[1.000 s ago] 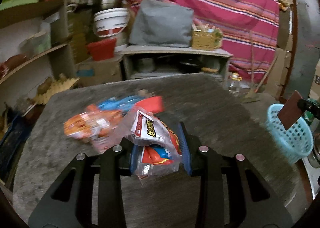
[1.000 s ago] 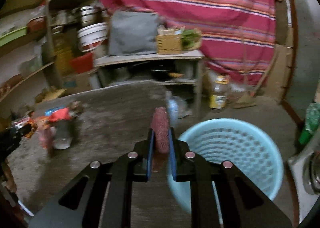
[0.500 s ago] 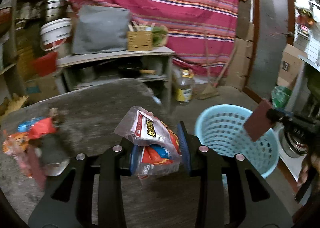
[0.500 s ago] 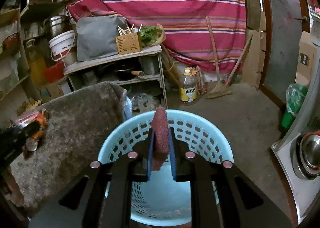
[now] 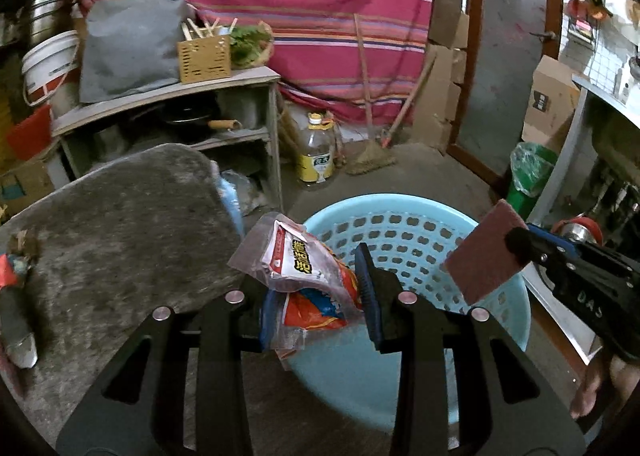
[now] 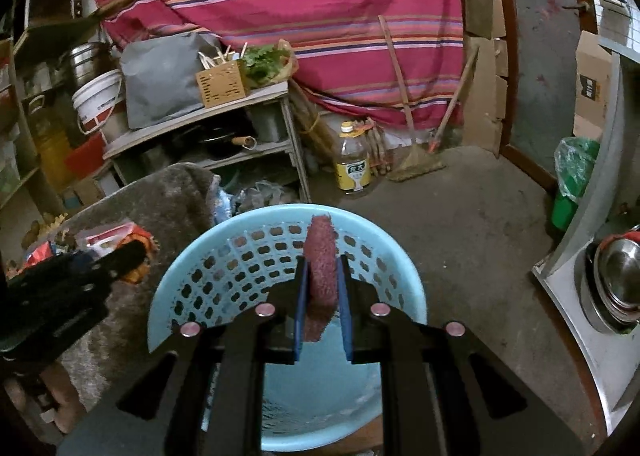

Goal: Collect trash
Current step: 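Open both tools to drop the wrapper and pad into the basket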

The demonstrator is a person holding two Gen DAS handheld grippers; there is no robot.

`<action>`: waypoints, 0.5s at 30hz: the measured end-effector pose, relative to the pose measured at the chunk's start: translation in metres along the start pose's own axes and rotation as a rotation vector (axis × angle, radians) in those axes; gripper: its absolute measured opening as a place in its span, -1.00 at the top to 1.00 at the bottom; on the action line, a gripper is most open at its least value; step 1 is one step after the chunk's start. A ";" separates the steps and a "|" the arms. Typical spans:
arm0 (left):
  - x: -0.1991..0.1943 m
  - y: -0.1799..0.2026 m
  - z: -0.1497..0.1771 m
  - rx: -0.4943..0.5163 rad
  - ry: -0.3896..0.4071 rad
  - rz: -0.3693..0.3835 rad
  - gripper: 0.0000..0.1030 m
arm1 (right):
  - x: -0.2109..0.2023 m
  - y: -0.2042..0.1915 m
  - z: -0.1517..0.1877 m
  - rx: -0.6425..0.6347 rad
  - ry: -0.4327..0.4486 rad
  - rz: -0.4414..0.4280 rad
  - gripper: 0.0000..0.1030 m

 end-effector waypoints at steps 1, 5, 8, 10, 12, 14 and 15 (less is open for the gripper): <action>0.005 0.004 -0.001 0.007 -0.004 0.006 0.34 | 0.001 0.002 -0.001 0.013 0.000 0.002 0.71; 0.016 0.014 -0.003 0.006 -0.024 0.040 0.27 | 0.000 0.008 -0.002 0.043 0.006 0.012 0.71; 0.018 0.013 -0.007 0.017 -0.029 0.034 -0.05 | 0.000 0.008 -0.003 0.045 0.007 0.013 0.71; 0.012 0.008 -0.014 0.028 0.006 0.006 -0.41 | 0.000 0.008 -0.003 0.045 0.005 0.013 0.71; 0.005 0.004 -0.018 0.027 0.029 0.000 -0.59 | 0.001 0.008 -0.002 0.042 0.000 0.014 0.71; -0.002 -0.004 -0.020 0.022 0.039 -0.018 -0.64 | 0.003 0.006 -0.002 0.042 -0.009 0.011 0.71; -0.005 -0.008 -0.021 0.017 0.040 -0.025 -0.69 | 0.004 0.005 -0.001 0.043 -0.013 0.007 0.71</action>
Point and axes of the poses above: each gripper's, at about its wrist camera, not at the fingertips, and x roughly the way its jaws point, y to its right, z to its underside, the point moved 8 cm from there along x, roughly the way its jaws point, and after that the axes turned 11 degrees about y, right-handed, at the moved point
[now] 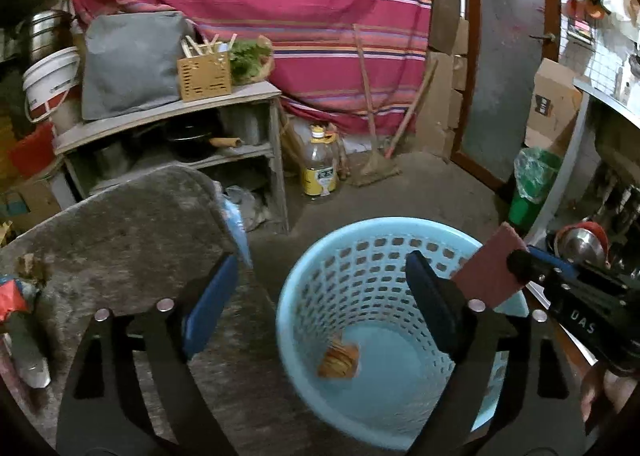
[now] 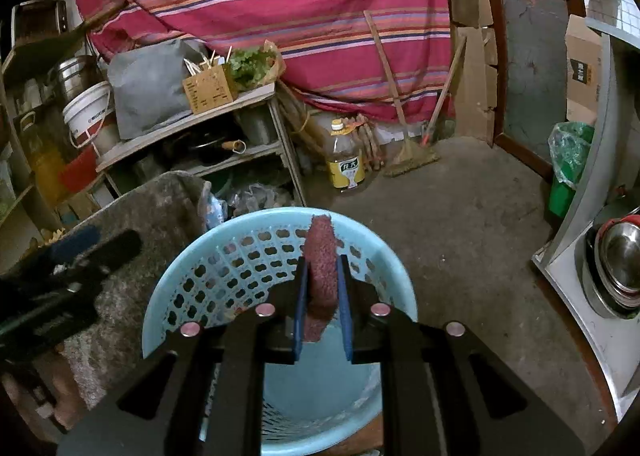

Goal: Collect trash
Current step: 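Open both tools to drop the wrapper and pad into the basket, then grasp the orange snack bag with the left tool while the right tool grasps the black rubber piece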

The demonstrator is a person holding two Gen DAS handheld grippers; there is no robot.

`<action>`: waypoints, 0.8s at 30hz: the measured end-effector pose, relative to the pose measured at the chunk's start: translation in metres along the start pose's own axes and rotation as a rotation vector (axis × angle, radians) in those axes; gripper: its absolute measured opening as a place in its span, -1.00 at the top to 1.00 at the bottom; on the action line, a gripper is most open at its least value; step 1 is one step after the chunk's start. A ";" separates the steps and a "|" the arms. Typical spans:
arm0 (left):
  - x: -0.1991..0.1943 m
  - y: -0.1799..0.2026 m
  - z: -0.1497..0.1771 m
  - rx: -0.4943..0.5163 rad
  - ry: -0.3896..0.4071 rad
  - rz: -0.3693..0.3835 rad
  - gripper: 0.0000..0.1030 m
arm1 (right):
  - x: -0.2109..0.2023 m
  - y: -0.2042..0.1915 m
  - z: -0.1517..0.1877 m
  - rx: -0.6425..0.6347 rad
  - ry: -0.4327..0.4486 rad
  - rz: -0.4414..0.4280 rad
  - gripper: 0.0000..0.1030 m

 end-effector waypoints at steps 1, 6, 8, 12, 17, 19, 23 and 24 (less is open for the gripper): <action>-0.004 -0.007 0.000 -0.008 0.004 -0.011 -0.72 | 0.002 -0.002 0.000 0.001 -0.003 -0.003 0.71; -0.025 -0.042 0.011 -0.020 0.025 -0.076 -0.86 | 0.010 -0.013 0.001 0.018 -0.019 -0.019 0.64; -0.036 -0.061 0.020 -0.025 0.022 -0.105 -0.86 | 0.013 -0.020 0.002 0.012 -0.023 -0.014 0.07; -0.058 -0.100 0.030 -0.031 0.022 -0.162 -0.89 | 0.015 -0.032 0.002 0.003 -0.014 0.019 -0.54; -0.096 -0.161 0.034 -0.037 0.041 -0.250 -0.89 | 0.005 -0.062 -0.005 -0.026 0.024 0.021 -0.64; -0.113 -0.190 0.037 -0.045 0.044 -0.293 -0.89 | 0.002 -0.084 -0.006 -0.057 0.038 0.010 -0.75; -0.142 -0.244 0.046 -0.045 0.046 -0.379 -0.90 | 0.006 -0.135 0.002 -0.110 0.015 -0.041 -0.75; -0.148 -0.258 0.050 -0.042 0.042 -0.403 -0.90 | 0.007 -0.142 0.004 -0.119 0.011 -0.047 -0.75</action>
Point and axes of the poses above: each gripper's, at about its wrist camera, not at the fingertips, and x roughly the way its jaws point, y to its right, z to its underside, the point moved 8 cm from there along x, roughly the way its jaws point, and after that the axes turned 11 degrees about y, right-handed, at the moved point
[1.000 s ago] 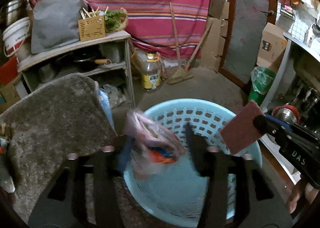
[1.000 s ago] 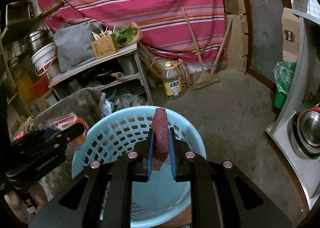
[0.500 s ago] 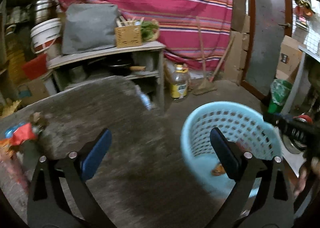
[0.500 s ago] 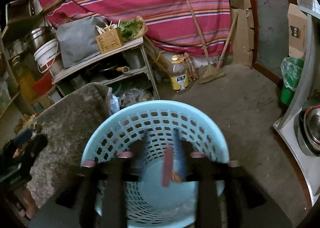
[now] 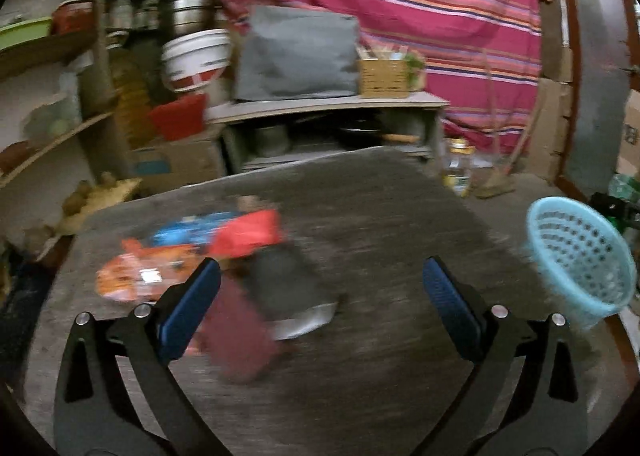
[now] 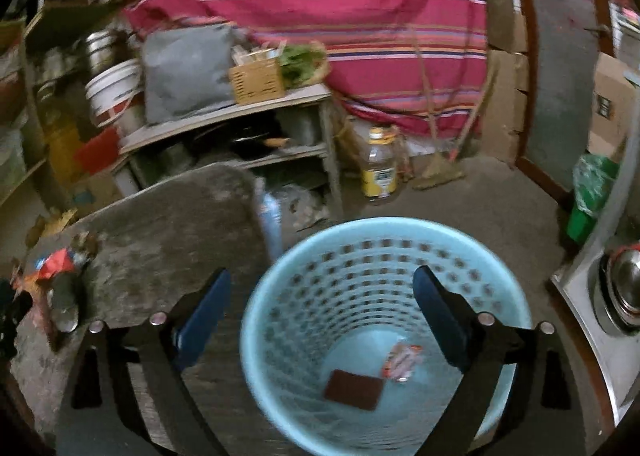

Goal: Collect trash
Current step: 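Grasp the orange snack bag with the left tool while the right tool grasps the black rubber piece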

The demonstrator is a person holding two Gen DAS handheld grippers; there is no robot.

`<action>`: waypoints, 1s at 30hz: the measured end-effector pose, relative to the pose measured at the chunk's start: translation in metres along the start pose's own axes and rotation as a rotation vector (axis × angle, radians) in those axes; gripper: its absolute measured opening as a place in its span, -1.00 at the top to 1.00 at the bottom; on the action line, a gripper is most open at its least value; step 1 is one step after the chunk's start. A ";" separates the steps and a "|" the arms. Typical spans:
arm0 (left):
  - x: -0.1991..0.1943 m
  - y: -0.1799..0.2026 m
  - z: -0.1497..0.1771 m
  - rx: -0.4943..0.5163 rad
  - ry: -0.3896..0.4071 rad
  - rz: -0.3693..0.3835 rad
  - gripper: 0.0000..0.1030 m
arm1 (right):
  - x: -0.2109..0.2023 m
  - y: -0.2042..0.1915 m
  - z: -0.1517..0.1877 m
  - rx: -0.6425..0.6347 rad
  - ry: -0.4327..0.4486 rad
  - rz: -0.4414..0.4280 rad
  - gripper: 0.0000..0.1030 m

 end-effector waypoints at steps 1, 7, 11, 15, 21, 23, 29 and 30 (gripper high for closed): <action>0.001 -0.015 0.003 0.005 -0.005 -0.024 -0.90 | 0.003 -0.015 0.002 -0.015 -0.007 -0.012 -0.75; 0.007 -0.093 0.013 -0.061 -0.015 -0.138 -0.90 | 0.017 -0.079 0.012 -0.028 -0.025 -0.064 -0.89; 0.016 -0.116 0.020 -0.050 -0.016 -0.185 -0.90 | 0.025 -0.112 0.017 -0.050 -0.030 -0.060 -0.92; 0.036 -0.130 0.033 -0.051 -0.053 -0.205 -0.89 | 0.037 -0.127 0.020 -0.081 -0.045 0.019 -0.92; 0.056 -0.129 0.036 -0.076 -0.091 -0.145 -0.34 | 0.038 -0.152 0.019 -0.103 -0.038 -0.029 -0.92; 0.060 -0.128 0.040 -0.086 -0.104 -0.130 -0.27 | 0.037 -0.158 0.020 -0.078 -0.028 -0.041 -0.92; 0.056 -0.132 0.044 -0.067 -0.102 -0.124 -0.01 | 0.039 -0.191 0.028 -0.089 -0.051 -0.127 -0.91; 0.053 -0.134 0.045 -0.065 -0.102 -0.125 0.02 | 0.038 -0.197 0.029 -0.098 -0.051 -0.139 -0.91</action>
Point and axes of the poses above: each gripper's, at about its wrist camera, not at the fingertips, and x roughly the way its jaws point, y to its right, z to its underside, the point moved 8 cm from there along x, roughly the way its jaws point, and after that the axes turned 11 degrees about y, right-handed, at the moved point
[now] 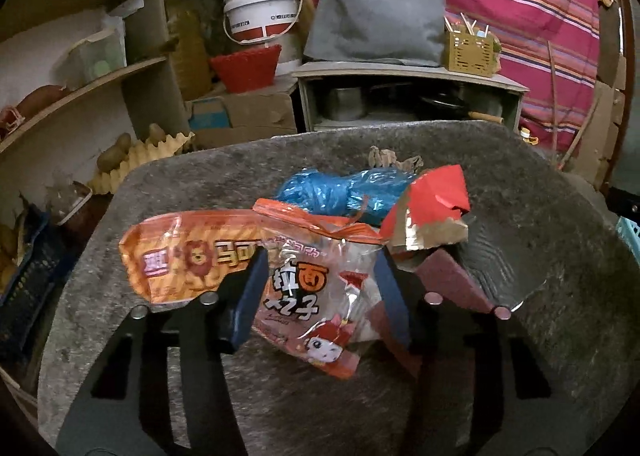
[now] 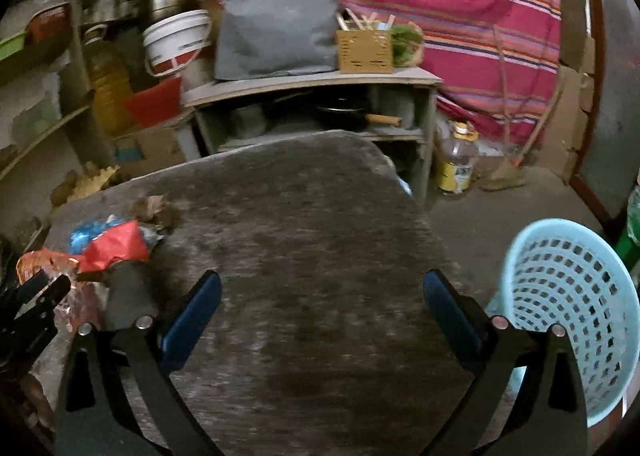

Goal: Collect trash
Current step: 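Grasp the orange snack bag with the left tool while the right tool grasps the black rubber piece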

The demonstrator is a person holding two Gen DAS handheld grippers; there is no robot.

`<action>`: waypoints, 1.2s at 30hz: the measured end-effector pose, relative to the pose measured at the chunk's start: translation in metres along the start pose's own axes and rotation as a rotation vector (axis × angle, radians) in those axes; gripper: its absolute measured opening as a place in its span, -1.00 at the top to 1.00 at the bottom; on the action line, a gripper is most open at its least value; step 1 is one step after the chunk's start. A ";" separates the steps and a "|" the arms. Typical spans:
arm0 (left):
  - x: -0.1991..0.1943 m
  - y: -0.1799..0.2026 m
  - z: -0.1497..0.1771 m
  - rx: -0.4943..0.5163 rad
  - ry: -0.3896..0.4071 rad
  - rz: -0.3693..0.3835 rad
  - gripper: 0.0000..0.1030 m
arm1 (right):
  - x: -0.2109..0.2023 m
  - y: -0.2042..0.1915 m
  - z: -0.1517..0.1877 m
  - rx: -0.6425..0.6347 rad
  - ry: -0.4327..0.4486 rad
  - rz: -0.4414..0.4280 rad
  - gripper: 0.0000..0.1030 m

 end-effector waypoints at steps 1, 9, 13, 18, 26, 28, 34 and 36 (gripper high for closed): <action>-0.002 -0.002 0.000 -0.004 0.000 -0.001 0.04 | 0.000 -0.007 0.001 -0.011 -0.002 -0.011 -0.91; -0.027 -0.037 -0.005 -0.031 0.032 -0.024 0.21 | 0.006 -0.044 0.014 -0.073 -0.031 -0.074 -0.91; -0.046 -0.059 -0.008 -0.054 0.055 -0.031 0.22 | 0.007 -0.055 0.014 -0.093 -0.026 -0.083 -0.91; -0.062 -0.086 -0.012 -0.074 0.084 -0.058 0.22 | 0.012 -0.065 0.015 -0.085 -0.036 -0.107 -0.91; -0.051 -0.119 -0.004 -0.101 0.058 -0.121 0.22 | 0.021 -0.095 0.021 -0.121 -0.055 -0.148 -0.91; -0.050 -0.123 -0.004 -0.105 0.058 -0.128 0.22 | 0.025 -0.104 0.024 -0.138 -0.061 -0.156 -0.91; -0.048 -0.129 0.001 -0.115 0.046 -0.132 0.22 | 0.033 -0.126 0.031 -0.145 -0.082 -0.202 -0.91; -0.048 -0.131 0.003 -0.111 0.043 -0.136 0.22 | 0.034 -0.136 0.036 -0.173 -0.092 -0.216 -0.90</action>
Point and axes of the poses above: each gripper's, at about its wrist camera, not at the fingertips, and x roughly the way its jaws point, y to its right, z to its underside, the point moved 8 cm from there along x, roughly the way its jaws point, and after that the axes turned 11 degrees about y, right-handed, at the moved point
